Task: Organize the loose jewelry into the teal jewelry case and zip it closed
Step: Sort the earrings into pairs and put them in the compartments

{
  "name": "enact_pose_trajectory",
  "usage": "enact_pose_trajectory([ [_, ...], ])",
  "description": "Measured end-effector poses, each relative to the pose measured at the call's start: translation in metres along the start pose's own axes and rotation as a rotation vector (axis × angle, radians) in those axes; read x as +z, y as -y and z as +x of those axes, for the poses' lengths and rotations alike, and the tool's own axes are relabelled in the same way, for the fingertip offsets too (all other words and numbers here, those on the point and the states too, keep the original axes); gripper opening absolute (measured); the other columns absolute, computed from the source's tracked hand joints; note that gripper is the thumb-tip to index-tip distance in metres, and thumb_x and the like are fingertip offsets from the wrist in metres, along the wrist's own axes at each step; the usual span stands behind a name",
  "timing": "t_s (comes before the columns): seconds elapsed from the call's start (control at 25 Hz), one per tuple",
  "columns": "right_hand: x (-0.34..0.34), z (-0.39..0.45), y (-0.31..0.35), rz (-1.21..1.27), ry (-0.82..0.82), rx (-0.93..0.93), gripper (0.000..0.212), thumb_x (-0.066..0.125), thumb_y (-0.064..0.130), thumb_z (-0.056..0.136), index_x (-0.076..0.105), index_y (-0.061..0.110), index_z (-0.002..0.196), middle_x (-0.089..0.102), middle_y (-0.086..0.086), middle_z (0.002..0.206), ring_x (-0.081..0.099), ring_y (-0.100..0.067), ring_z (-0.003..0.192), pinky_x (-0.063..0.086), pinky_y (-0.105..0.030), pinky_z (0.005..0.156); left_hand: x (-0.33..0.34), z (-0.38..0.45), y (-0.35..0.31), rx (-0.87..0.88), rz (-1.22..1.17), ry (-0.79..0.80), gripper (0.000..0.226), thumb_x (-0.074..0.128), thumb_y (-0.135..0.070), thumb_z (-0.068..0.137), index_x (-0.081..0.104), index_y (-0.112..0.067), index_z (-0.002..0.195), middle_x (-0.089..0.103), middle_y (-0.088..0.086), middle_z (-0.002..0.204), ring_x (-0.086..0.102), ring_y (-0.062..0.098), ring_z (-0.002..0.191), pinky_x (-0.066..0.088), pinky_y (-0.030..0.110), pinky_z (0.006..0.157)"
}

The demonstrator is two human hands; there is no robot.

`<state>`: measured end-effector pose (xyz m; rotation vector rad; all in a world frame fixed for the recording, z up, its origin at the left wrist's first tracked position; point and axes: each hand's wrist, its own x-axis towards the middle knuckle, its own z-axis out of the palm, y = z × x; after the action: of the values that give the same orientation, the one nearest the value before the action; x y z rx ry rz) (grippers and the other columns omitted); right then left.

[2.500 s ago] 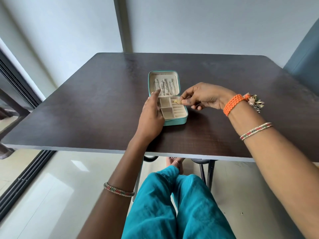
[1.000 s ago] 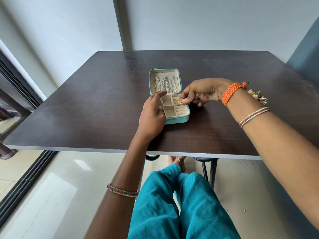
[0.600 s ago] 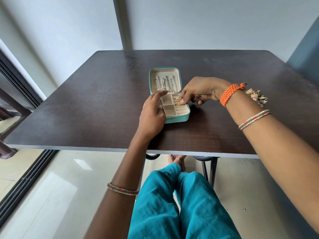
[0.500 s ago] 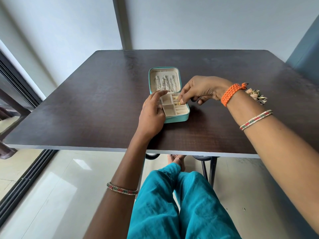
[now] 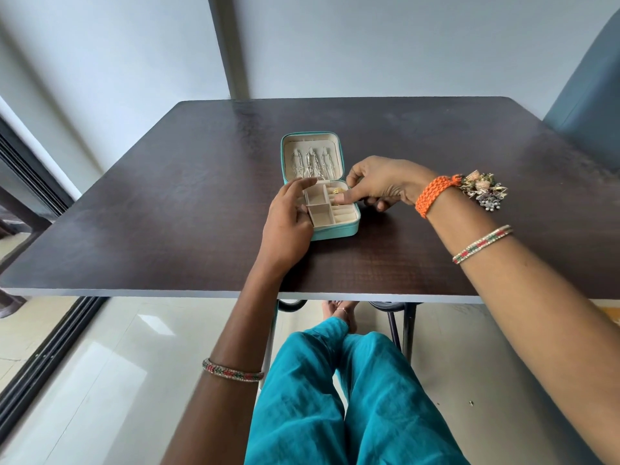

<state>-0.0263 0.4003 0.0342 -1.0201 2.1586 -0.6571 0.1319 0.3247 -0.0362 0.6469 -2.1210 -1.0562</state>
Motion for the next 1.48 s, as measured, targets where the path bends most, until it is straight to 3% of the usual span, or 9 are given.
enact_pose_trajectory([
  [0.08, -0.002, -0.004, -0.008, 0.130, -0.080, -0.033, 0.020, 0.068, 0.031, 0.085, 0.055, 0.017, 0.081, 0.046, 0.002, 0.064, 0.039, -0.008, 0.053, 0.037, -0.020, 0.043, 0.000, -0.002, -0.002, -0.007, 0.020, -0.013, 0.055, 0.035, 0.010, 0.081, 0.053, -0.012, 0.127, 0.047, 0.005, 0.135, 0.046, 0.018, 0.124, 0.039, 0.030, 0.106],
  [0.2, -0.009, -0.014, -0.030, 0.328, -0.357, -0.166, 0.019, 0.063, 0.029, 0.090, 0.053, 0.019, 0.076, 0.045, 0.003, 0.062, 0.041, -0.009, 0.053, 0.037, -0.023, 0.044, -0.002, -0.005, -0.005, 0.006, 0.065, -0.059, 0.054, 0.035, 0.011, 0.077, 0.056, -0.010, 0.122, 0.048, 0.007, 0.134, 0.047, 0.017, 0.119, 0.039, 0.026, 0.103],
  [0.36, -0.027, -0.031, -0.068, 0.382, -0.688, -0.264, 0.021, 0.064, 0.024, 0.086, 0.056, 0.021, 0.067, 0.052, 0.006, 0.059, 0.045, -0.009, 0.051, 0.038, -0.024, 0.048, -0.002, -0.008, -0.015, 0.165, 0.381, -0.171, 0.040, 0.040, -0.005, 0.072, 0.067, -0.011, 0.101, 0.060, 0.007, 0.119, 0.056, 0.029, 0.108, 0.042, 0.045, 0.097],
  [0.56, -0.065, -0.053, -0.164, 0.316, -1.235, -0.241, 0.014, 0.052, 0.020, 0.087, 0.064, 0.014, 0.086, 0.064, -0.002, 0.078, 0.057, -0.006, 0.069, 0.043, -0.026, 0.069, -0.003, -0.015, -0.014, 0.289, 0.542, -0.165, 0.032, 0.046, -0.004, 0.069, 0.071, -0.015, 0.087, 0.066, 0.005, 0.110, 0.057, 0.031, 0.098, 0.031, 0.038, 0.094],
  [0.68, -0.081, -0.059, -0.204, 0.268, -1.094, -0.174, 0.021, 0.046, 0.011, 0.092, 0.066, 0.018, 0.091, 0.062, 0.003, 0.079, 0.054, 0.007, 0.064, 0.040, -0.024, 0.068, -0.005, -0.010, -0.011, 0.282, 0.472, -0.139, 0.036, 0.042, -0.003, 0.068, 0.072, -0.015, 0.083, 0.067, 0.005, 0.108, 0.060, 0.032, 0.095, 0.044, 0.045, 0.092],
  [0.8, -0.082, -0.049, -0.210, 0.093, -0.948, -0.192, 0.020, 0.052, 0.008, 0.091, 0.069, 0.019, 0.090, 0.056, 0.010, 0.068, 0.049, -0.005, 0.063, 0.039, -0.025, 0.063, -0.003, -0.010, -0.012, 0.235, 0.350, -0.135, 0.037, 0.041, 0.007, 0.072, 0.072, -0.009, 0.083, 0.065, 0.007, 0.107, 0.060, 0.029, 0.095, 0.051, 0.039, 0.085],
  [0.96, -0.079, -0.046, -0.210, 0.117, -0.932, -0.170, 0.012, 0.061, 0.022, 0.086, 0.071, 0.015, 0.085, 0.068, -0.001, 0.078, 0.060, -0.018, 0.074, 0.049, -0.034, 0.073, -0.004, -0.012, -0.012, 0.153, 0.264, -0.128, 0.036, 0.046, 0.016, 0.077, 0.072, -0.007, 0.083, 0.063, 0.007, 0.109, 0.060, 0.023, 0.093, 0.047, 0.024, 0.077],
  [1.16, -0.081, -0.047, -0.212, 0.130, -0.916, -0.158, 0.006, 0.067, 0.019, 0.084, 0.071, 0.015, 0.082, 0.072, -0.007, 0.084, 0.066, -0.024, 0.084, 0.053, -0.041, 0.080, -0.004, -0.013, -0.014, 0.130, 0.233, -0.124, 0.039, 0.044, 0.019, 0.076, 0.072, -0.007, 0.082, 0.062, 0.003, 0.107, 0.058, 0.018, 0.088, 0.044, 0.013, 0.072],
  [1.48, -0.081, -0.047, -0.211, 0.160, -0.902, -0.113, 0.007, 0.063, 0.020, 0.085, 0.070, 0.017, 0.082, 0.068, 0.001, 0.080, 0.061, -0.016, 0.080, 0.049, -0.031, 0.077, -0.006, -0.015, -0.017, 0.109, 0.208, -0.128, 0.040, 0.041, 0.020, 0.076, 0.072, -0.006, 0.083, 0.057, -0.004, 0.103, 0.056, 0.015, 0.087, 0.046, 0.016, 0.073],
])
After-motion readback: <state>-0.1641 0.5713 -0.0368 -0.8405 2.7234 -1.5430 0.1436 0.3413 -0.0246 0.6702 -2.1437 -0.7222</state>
